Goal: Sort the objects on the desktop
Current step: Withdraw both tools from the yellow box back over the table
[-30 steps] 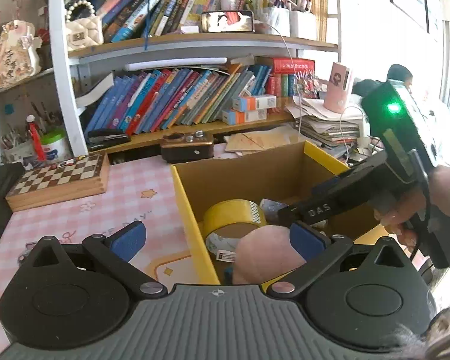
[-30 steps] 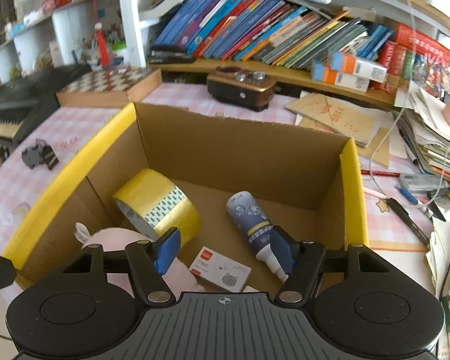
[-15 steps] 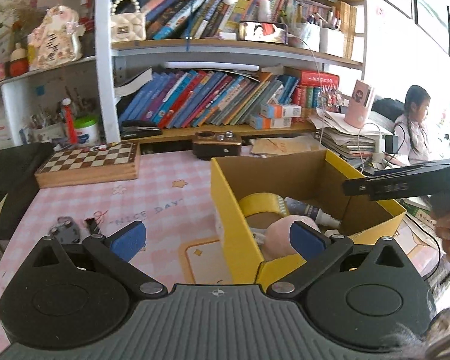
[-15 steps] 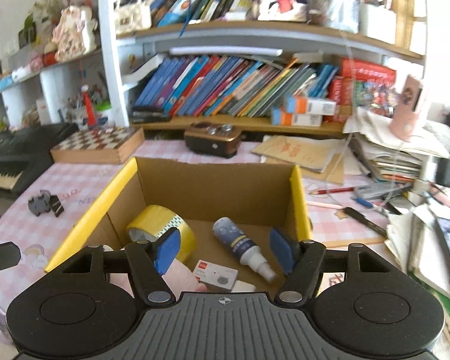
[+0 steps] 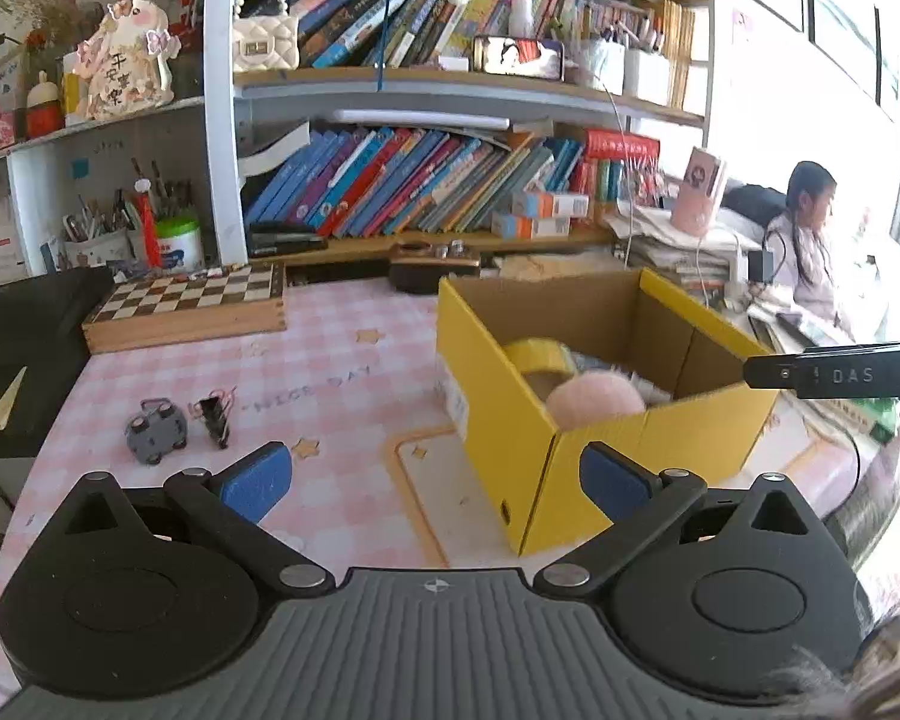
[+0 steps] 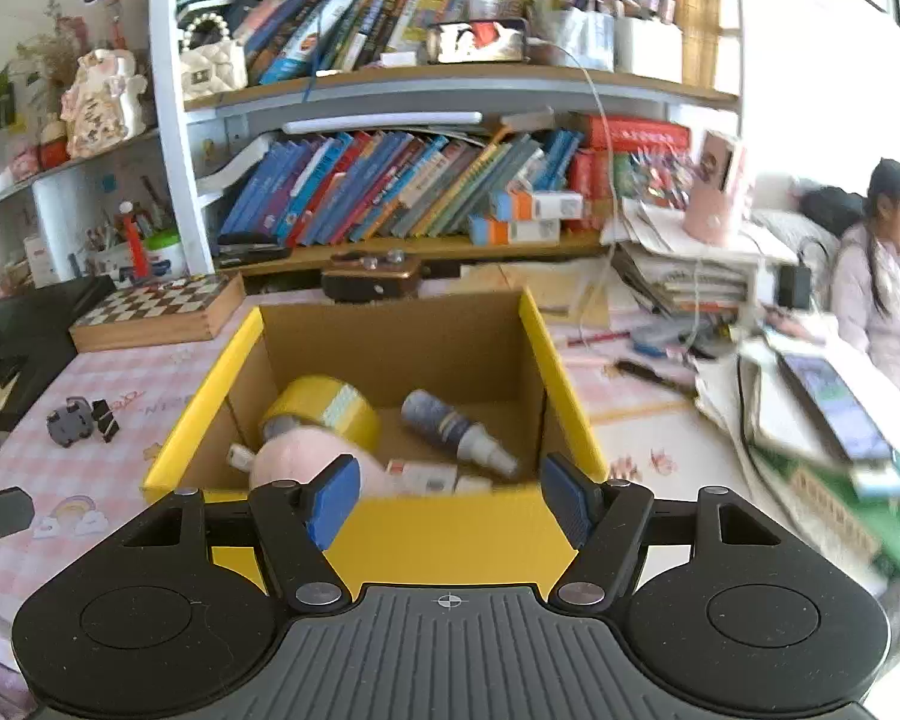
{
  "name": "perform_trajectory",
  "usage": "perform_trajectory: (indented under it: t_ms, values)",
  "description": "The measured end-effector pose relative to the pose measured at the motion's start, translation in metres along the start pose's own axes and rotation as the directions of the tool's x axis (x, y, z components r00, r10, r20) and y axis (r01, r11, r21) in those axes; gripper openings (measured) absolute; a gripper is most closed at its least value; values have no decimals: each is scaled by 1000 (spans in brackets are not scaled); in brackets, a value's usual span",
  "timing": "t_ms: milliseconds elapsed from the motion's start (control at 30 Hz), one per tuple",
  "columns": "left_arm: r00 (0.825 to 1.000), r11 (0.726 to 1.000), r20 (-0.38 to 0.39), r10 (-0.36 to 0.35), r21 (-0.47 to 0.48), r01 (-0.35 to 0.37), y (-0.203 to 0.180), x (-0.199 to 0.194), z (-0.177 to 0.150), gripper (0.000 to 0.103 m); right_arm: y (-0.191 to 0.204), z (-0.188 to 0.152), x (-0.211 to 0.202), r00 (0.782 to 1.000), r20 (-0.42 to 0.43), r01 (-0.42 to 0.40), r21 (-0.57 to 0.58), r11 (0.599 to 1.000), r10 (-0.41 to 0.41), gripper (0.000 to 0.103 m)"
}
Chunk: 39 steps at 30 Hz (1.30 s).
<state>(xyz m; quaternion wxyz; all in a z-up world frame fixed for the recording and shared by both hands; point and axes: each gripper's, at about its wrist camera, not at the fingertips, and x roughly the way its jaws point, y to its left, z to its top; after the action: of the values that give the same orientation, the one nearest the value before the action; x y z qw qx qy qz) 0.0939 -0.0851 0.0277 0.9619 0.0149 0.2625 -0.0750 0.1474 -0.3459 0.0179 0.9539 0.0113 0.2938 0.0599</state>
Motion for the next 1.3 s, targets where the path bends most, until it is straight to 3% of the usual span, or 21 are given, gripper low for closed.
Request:
perform_trajectory:
  t_ms: [267, 533, 933, 1300]
  values:
    - [999, 1000, -49, -19, 12, 20, 25, -16, -26, 103, 36, -41, -23, 998, -67, 26, 71, 997, -22, 68]
    - [993, 1000, -118, 3, -23, -5, 51, -24, -47, 103, 81, -70, -37, 993, -118, -1, 37, 999, 6, 68]
    - [987, 1000, -161, -15, 3, 16, 78, -37, -65, 103, 134, -87, -43, 985, -166, -51, -30, 998, 45, 69]
    - [988, 1000, -155, -1, 0, 1, 109, -54, -78, 103, 180, -99, -43, 975, -204, -105, -86, 991, 86, 69]
